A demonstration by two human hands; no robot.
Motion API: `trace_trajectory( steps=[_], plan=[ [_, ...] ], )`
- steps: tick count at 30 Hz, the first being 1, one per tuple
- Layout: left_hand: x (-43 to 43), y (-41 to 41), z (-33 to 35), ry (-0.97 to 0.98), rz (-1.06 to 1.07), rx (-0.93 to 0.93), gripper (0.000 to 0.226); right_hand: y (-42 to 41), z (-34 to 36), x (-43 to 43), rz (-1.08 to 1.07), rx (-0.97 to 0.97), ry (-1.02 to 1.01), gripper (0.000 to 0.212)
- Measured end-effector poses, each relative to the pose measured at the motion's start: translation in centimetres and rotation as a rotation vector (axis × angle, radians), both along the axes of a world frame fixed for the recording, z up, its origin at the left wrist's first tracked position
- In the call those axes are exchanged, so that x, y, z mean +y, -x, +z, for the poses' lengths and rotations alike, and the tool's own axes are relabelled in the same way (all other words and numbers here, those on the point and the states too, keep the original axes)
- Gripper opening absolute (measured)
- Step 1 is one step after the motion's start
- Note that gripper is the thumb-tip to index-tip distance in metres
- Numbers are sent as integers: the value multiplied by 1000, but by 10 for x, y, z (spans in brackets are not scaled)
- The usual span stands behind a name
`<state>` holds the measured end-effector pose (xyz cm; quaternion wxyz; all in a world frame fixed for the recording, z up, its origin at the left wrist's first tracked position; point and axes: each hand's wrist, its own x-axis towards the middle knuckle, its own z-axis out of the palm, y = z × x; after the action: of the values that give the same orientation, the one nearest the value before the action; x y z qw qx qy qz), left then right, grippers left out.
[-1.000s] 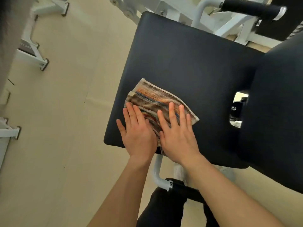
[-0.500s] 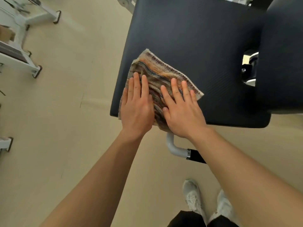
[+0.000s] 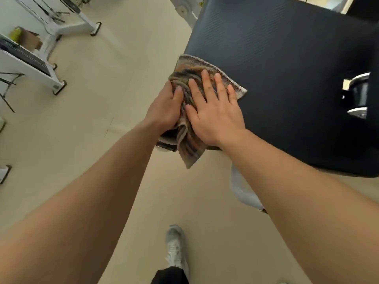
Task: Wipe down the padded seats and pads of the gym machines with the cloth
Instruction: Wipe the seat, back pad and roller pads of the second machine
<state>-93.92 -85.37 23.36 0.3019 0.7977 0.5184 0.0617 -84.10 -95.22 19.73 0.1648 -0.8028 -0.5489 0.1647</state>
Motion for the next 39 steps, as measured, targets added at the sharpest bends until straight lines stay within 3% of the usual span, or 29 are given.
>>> trace_trajectory(
  steps=[6, 13, 21, 27, 32, 35, 39],
  plan=[
    [58, -46, -3, 231, 54, -196, 47, -24, 7, 58, -144, 7, 3, 64],
    [33, 5, -4, 329, -65, -366, 37, -3, 8, 45, -193, -28, -3, 65],
    [-26, 75, -6, 396, -113, -550, 40, 75, 6, -12, -133, -108, -96, 62],
    [15, 47, -13, 533, -66, -716, 32, 42, 11, 34, -194, -59, -17, 64],
    [53, 27, -28, 559, -93, -712, 48, 0, 17, 89, -283, -34, 55, 67],
    [55, 29, -44, 605, -140, -778, 49, 17, 9, 65, -219, -119, 68, 73],
    [57, 36, -64, 709, -255, -837, 47, 26, 6, 47, -254, -43, 29, 68]
  ],
)
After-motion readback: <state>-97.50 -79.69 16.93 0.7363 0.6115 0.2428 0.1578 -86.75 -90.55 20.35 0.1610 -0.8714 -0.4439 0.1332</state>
